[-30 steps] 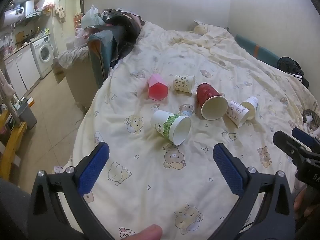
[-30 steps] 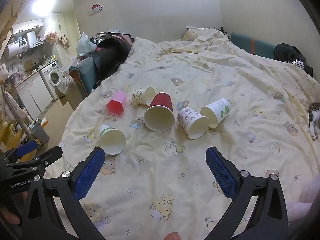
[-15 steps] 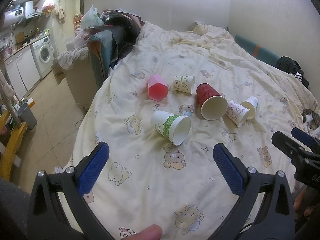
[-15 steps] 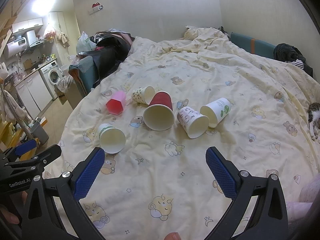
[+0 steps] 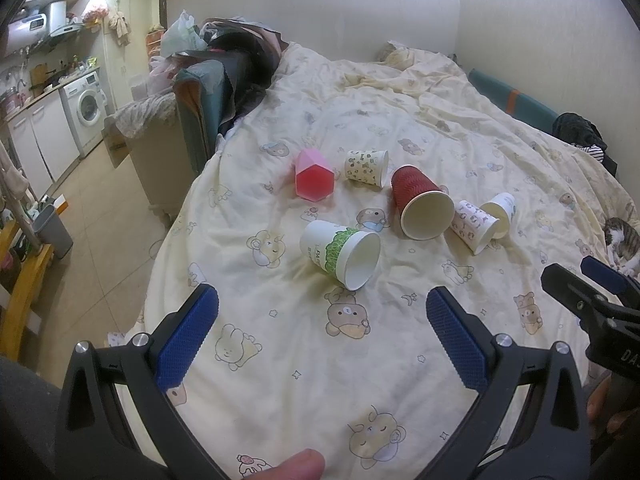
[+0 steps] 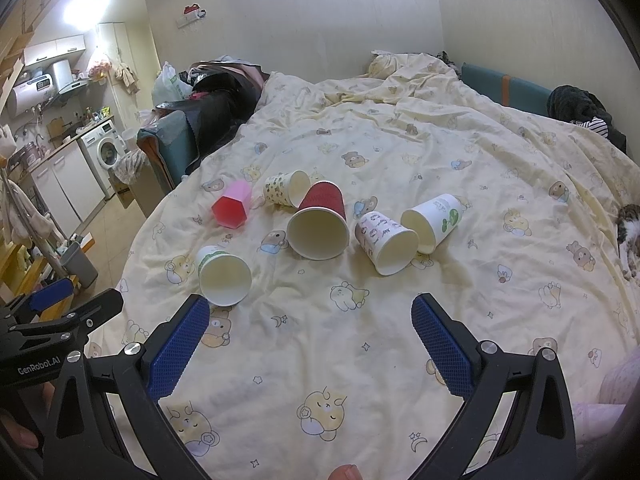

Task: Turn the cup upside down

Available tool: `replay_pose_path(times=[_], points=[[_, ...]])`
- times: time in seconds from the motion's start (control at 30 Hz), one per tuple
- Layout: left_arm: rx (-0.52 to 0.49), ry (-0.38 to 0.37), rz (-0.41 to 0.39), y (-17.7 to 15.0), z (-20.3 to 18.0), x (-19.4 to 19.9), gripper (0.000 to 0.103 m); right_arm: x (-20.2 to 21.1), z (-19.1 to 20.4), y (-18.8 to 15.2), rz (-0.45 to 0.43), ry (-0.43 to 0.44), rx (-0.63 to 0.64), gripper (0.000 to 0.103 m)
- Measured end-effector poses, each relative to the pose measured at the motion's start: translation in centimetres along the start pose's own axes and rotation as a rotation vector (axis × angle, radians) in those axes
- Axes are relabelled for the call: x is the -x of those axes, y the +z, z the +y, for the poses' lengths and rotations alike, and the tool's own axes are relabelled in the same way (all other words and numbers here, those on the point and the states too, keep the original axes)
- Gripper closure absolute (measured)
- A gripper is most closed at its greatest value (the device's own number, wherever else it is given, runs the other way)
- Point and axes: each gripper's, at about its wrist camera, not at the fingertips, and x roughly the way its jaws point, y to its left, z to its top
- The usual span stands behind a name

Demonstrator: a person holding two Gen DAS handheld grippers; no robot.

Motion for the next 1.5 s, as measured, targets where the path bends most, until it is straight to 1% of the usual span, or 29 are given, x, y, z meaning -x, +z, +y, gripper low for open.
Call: replay_pose_path(times=[0.97, 1.17, 1.3, 1.5], points=[[-0.011, -0.013, -0.01, 0.02, -0.45, -0.25, 0.0, -0.1, 0.11, -0.03, 0.006, -0.004, 0.001, 0.0], [-0.012, -0.009, -0.014, -0.05, -0.46, -0.12, 0.0, -0.78, 0.27, -0.88, 0.018, -0.003, 0.012, 0.0], [-0.005, -0.004, -0.009, -0.06, -0.33, -0.05, 0.0, -0.57, 0.3, -0.77, 0.016, 0.0, 0.009, 0.0], [-0.005, -0.021, -0.004, 0.32, -0.41, 0.17, 0.0, -0.54, 0.19, -0.6, 0.021, 0.001, 0.002, 0.0]])
